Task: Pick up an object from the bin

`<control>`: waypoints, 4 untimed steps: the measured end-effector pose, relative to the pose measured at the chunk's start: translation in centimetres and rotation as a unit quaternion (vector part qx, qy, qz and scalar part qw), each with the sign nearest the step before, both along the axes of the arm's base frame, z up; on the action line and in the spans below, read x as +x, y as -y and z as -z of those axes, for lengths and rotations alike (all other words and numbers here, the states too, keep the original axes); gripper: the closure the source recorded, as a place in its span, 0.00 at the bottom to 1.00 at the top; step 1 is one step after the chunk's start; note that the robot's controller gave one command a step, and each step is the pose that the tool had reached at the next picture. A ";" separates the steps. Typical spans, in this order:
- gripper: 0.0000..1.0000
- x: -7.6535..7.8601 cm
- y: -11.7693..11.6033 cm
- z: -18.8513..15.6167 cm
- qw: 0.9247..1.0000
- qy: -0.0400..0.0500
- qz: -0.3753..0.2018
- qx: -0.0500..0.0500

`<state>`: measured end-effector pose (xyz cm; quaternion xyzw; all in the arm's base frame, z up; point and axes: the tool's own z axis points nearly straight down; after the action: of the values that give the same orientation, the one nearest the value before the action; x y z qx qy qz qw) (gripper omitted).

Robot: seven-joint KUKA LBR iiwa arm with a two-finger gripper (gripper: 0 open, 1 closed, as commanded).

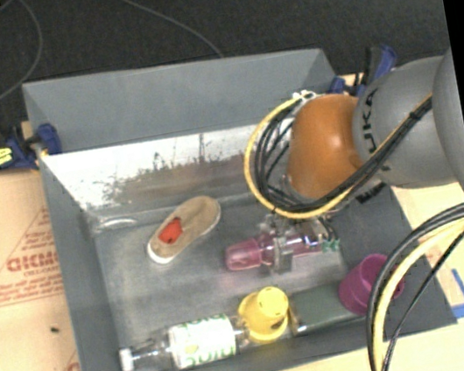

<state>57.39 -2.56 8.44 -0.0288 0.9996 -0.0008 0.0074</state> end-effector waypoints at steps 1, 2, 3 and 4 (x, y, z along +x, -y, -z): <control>1.00 0.2 1.3 -0.9 1.000 0.004 0.007 0.000; 1.00 1.7 0.9 0.6 1.000 0.005 -0.026 -0.001; 1.00 1.1 2.3 -0.2 1.000 0.004 -0.011 0.000; 0.00 1.4 2.2 1.4 1.000 0.007 -0.024 -0.001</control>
Offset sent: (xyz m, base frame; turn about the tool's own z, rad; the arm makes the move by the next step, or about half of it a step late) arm 0.0152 -0.0074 -0.0069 -0.0536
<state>58.80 -4.76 7.04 -0.0528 0.9985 -0.0023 0.0142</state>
